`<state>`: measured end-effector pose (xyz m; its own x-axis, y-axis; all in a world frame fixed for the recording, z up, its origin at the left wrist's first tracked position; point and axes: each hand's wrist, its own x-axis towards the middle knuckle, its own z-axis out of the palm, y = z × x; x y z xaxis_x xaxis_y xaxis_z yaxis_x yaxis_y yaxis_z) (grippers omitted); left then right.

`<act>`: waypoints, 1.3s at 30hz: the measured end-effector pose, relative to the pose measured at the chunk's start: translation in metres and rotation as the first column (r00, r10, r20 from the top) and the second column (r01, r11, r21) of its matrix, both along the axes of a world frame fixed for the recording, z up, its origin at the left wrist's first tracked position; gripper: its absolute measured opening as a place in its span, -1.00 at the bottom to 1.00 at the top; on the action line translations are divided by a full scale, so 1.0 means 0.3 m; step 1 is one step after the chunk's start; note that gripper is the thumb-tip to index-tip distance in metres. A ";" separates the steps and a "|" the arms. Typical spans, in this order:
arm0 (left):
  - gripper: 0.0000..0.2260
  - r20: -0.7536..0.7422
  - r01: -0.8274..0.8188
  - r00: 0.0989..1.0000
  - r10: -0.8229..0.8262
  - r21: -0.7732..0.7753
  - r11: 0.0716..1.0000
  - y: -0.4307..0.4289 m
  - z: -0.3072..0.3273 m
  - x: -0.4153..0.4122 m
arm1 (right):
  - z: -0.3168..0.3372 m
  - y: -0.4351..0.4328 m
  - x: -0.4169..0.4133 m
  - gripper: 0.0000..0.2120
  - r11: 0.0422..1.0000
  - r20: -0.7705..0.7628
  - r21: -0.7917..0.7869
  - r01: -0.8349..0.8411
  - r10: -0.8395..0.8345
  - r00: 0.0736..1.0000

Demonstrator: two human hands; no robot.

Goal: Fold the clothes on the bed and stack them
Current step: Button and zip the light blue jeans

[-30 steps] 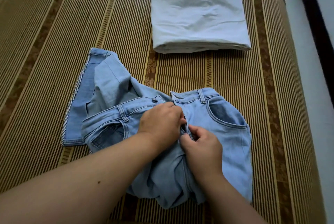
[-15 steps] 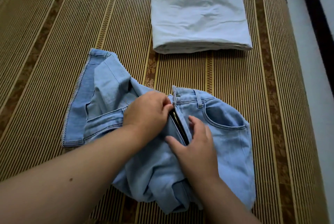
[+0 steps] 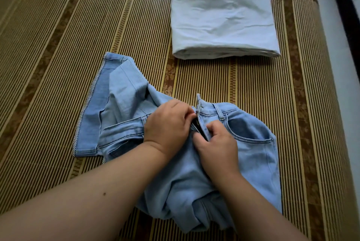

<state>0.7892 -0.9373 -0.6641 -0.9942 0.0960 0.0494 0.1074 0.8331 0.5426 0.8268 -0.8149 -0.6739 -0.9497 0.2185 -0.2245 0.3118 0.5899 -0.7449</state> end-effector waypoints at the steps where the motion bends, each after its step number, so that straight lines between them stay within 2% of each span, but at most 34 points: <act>1: -0.80 -0.035 0.040 0.999 -0.040 -0.010 0.999 -0.008 -0.008 0.017 | 0.002 0.003 0.003 -0.80 0.997 0.019 -0.078 0.023 -0.022 1.000; 3: -0.74 0.066 0.141 0.988 -0.139 -0.036 0.989 -0.021 -0.032 0.043 | -0.001 0.016 0.016 -0.80 0.977 0.067 -0.209 0.045 -0.032 0.997; 5: -0.76 0.246 0.173 0.957 -0.152 -0.063 0.983 -0.025 -0.056 0.060 | -0.005 0.028 0.024 -0.76 0.973 0.117 -0.231 0.012 0.016 0.993; 7: -0.75 0.327 0.133 0.938 -0.112 -0.042 0.990 -0.034 -0.080 0.056 | -0.004 0.045 0.020 -0.81 0.983 0.175 -0.171 -0.062 0.093 0.980; 9: -0.79 0.363 0.049 0.931 -0.049 0.007 0.999 -0.046 -0.083 0.027 | 0.003 0.064 -0.015 -0.63 0.993 0.175 -0.038 -0.112 0.117 0.977; 10: -0.83 0.366 -0.002 0.931 -0.007 0.023 1.000 -0.054 -0.081 0.006 | 0.011 0.072 -0.045 -0.64 0.992 0.130 0.037 -0.123 0.117 0.985; 12: -0.97 0.360 -0.102 0.928 0.092 0.008 0.995 -0.068 -0.083 -0.040 | 0.016 0.084 -0.126 -0.81 0.975 0.028 0.134 -0.177 0.174 0.984; 13: -0.96 0.374 -0.127 0.919 0.123 -0.013 0.992 -0.072 -0.091 -0.061 | 0.007 0.081 -0.171 -0.76 0.954 0.047 0.179 -0.241 0.236 0.971; 16: -0.69 0.518 -0.099 0.846 0.123 -0.074 0.992 -0.071 -0.130 -0.103 | -0.047 0.035 -0.275 -0.39 0.807 0.350 0.298 -0.510 0.405 0.845; 17: -0.64 0.553 -0.051 0.827 0.104 -0.110 0.993 -0.068 -0.141 -0.113 | -0.060 0.018 -0.293 -0.36 0.761 0.431 0.316 -0.567 0.417 0.800; 19: -0.69 0.607 0.030 0.793 0.059 -0.137 0.990 -0.067 -0.154 -0.127 | -0.084 0.006 -0.310 -0.48 0.743 0.460 0.330 -0.583 0.413 0.786; 22: -0.83 0.624 0.007 0.781 0.021 -0.043 0.999 -0.073 -0.142 -0.136 | -0.068 0.031 -0.289 -0.77 0.823 0.297 0.303 -0.480 0.397 0.868; 24: -0.91 0.582 -0.031 0.813 0.005 0.035 0.999 -0.084 -0.131 -0.131 | -0.051 0.050 -0.248 -0.80 0.874 0.177 0.260 -0.410 0.374 0.910; 26: -0.78 0.539 -0.073 0.842 -0.008 0.130 0.989 -0.090 -0.117 -0.116 | -0.020 0.056 -0.195 -0.84 0.923 0.063 0.205 -0.326 0.320 0.945; 28: -0.76 0.531 -0.152 0.847 -0.004 0.249 0.957 -0.090 -0.097 -0.104 | 0.011 0.054 -0.145 -0.89 0.951 -0.045 0.128 -0.280 0.288 0.957; 30: -0.81 0.567 -0.273 0.824 0.012 0.378 0.885 -0.089 -0.069 -0.098 | 0.039 0.049 -0.108 -0.89 0.950 -0.135 0.090 -0.299 0.309 0.942; 33: -0.85 0.670 -0.483 0.742 -0.031 0.566 0.668 -0.085 -0.029 -0.088 | 0.070 0.047 -0.079 -0.88 0.961 -0.294 0.046 -0.272 0.273 0.916; 34: -0.86 0.683 -0.505 0.728 -0.062 0.595 0.625 -0.082 -0.017 -0.084 | 0.079 0.045 -0.077 -0.87 0.967 -0.325 0.016 -0.256 0.247 0.913; 39: -0.81 0.703 -0.543 0.700 -0.127 0.639 0.544 -0.043 -0.001 -0.063 | 0.100 0.025 -0.101 -0.78 0.964 -0.371 -0.092 -0.248 0.198 0.907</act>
<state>0.7704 -0.9503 -0.6643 -0.7709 0.1376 -0.6219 -0.6290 -0.0102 0.7774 0.7966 -0.8075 -0.6438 -0.9920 -0.0165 0.1252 -0.1166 0.4995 -0.8584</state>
